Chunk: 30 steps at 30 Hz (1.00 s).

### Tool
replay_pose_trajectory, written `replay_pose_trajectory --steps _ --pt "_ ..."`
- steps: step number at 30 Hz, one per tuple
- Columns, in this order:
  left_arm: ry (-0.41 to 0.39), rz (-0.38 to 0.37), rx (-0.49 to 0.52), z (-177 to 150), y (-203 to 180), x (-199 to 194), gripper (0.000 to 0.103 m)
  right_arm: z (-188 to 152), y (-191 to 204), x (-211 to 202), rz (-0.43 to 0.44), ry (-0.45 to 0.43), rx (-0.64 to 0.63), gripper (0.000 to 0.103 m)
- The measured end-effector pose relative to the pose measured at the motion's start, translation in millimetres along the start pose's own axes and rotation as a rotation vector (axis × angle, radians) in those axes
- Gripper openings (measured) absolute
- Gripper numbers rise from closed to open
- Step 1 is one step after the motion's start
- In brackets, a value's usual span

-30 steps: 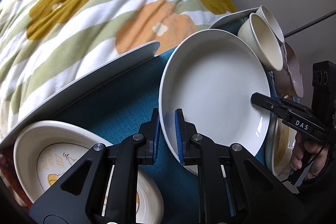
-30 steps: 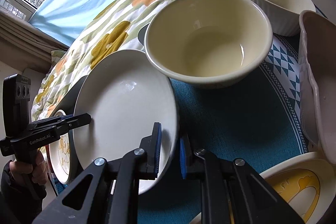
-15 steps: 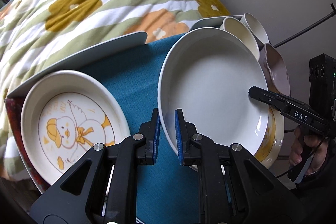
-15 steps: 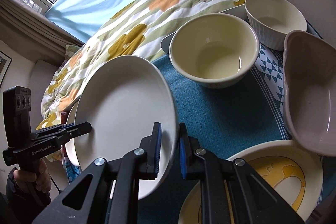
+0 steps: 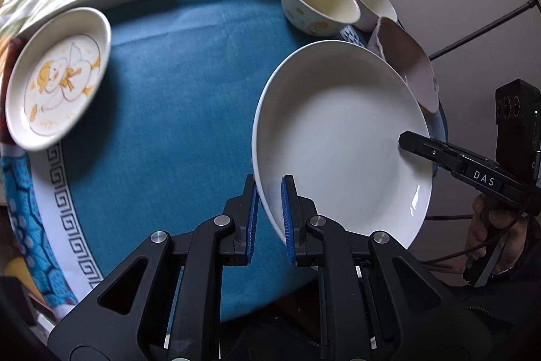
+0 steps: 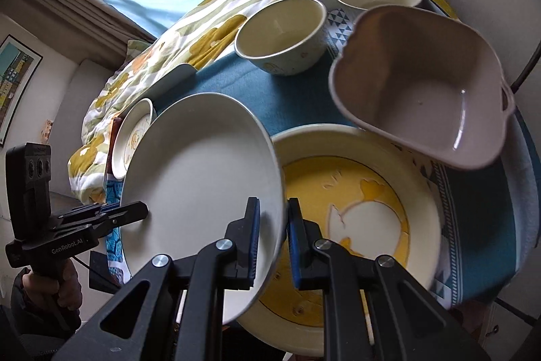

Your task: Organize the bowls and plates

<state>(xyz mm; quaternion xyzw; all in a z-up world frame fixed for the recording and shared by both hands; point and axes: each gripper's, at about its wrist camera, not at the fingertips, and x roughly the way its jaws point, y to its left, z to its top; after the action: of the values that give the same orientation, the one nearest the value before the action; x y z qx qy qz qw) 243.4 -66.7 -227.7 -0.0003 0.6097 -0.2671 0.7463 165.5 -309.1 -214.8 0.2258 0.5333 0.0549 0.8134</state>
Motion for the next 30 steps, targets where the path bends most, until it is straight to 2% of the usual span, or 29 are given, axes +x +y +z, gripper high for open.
replay_pose_trajectory --steps 8,15,22,30 --pt "-0.013 -0.011 -0.049 -29 -56 36 0.011 -16 -54 -11 -0.036 0.041 -0.044 0.015" --pt "-0.025 0.003 -0.113 -37 -58 53 0.011 -15 -68 -12 -0.019 0.049 -0.105 0.014" --pt "-0.039 0.063 -0.12 -32 -64 62 0.014 -13 -70 -10 -0.014 0.057 -0.144 0.014" --pt "-0.036 0.214 -0.03 -23 -86 74 0.016 -11 -72 -13 -0.02 0.046 -0.149 0.014"
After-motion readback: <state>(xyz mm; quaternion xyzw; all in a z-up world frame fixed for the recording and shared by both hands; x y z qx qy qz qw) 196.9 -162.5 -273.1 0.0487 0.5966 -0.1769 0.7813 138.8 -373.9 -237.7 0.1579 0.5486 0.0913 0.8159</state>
